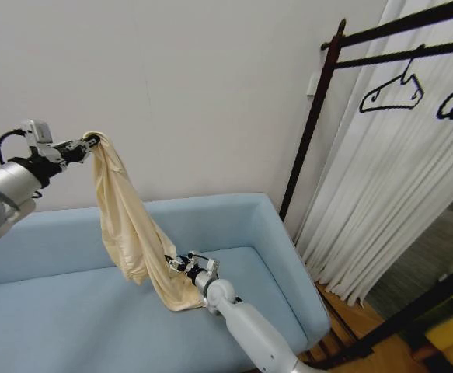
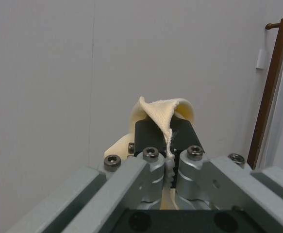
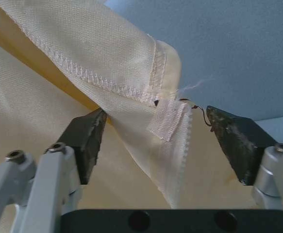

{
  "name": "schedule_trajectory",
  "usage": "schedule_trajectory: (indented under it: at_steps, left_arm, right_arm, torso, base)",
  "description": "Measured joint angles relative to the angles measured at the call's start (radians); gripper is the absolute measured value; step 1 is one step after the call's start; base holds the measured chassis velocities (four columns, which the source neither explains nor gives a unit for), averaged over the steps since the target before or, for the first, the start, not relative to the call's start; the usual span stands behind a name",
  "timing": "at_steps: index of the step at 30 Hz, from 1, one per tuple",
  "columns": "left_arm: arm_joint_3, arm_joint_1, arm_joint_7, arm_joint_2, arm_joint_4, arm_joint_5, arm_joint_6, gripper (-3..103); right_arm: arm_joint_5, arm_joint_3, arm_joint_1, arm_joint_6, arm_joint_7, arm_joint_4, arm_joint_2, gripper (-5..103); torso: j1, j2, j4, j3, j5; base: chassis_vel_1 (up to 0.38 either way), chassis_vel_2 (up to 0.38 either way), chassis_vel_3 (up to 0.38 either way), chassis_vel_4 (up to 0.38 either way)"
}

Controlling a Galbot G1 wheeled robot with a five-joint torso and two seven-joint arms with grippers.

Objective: Pick up the clothes from the sofa and hang them on the clothes hanger.

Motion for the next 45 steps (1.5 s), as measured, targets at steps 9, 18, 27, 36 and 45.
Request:
schedule_trajectory:
  at_steps: [9,18,27,36,45]
  left_arm:
    - [0.001,-0.002,-0.001,0.001,-0.002,-0.001,0.000,1]
    - [0.001,-0.001,-0.002,-0.001,-0.003,-0.001,0.000,1]
    - [-0.001,0.000,-0.004,-0.005,-0.004,-0.001,0.000,1]
    - [-0.001,0.008,-0.009,-0.040,-0.016,0.004,0.000,1]
    - [-0.009,0.023,-0.036,-0.095,-0.043,0.027,-0.004,1]
  right_arm:
    - [-0.003,-0.002,0.004,0.009,-0.018,-0.021,0.017,33]
    - [-0.006,-0.018,-0.001,0.013,-0.013,-0.010,0.006,5]
    - [-0.026,-0.030,0.003,0.022,0.027,0.021,-0.003,1]
    - [-0.015,0.016,0.005,0.023,0.134,0.127,-0.067,1]
    - [-0.031,0.055,0.080,0.021,0.331,0.294,-0.186,0]
  torso:
    - [0.000,0.000,0.0000,0.000,0.0000]
    - [0.000,0.000,0.0000,0.000,0.0000]
    - [0.000,0.000,0.0001,0.000,0.0000]
    - [0.000,0.000,0.0000,0.000,0.0000]
    - [0.000,0.000,0.0000,0.000,0.0002]
  base:
    - [0.000,0.000,0.000,0.000]
    - [0.000,0.000,0.000,0.000]
    - [0.000,0.000,0.000,0.000]
    - [0.000,0.000,0.000,0.000]
    - [0.000,0.000,0.000,0.000]
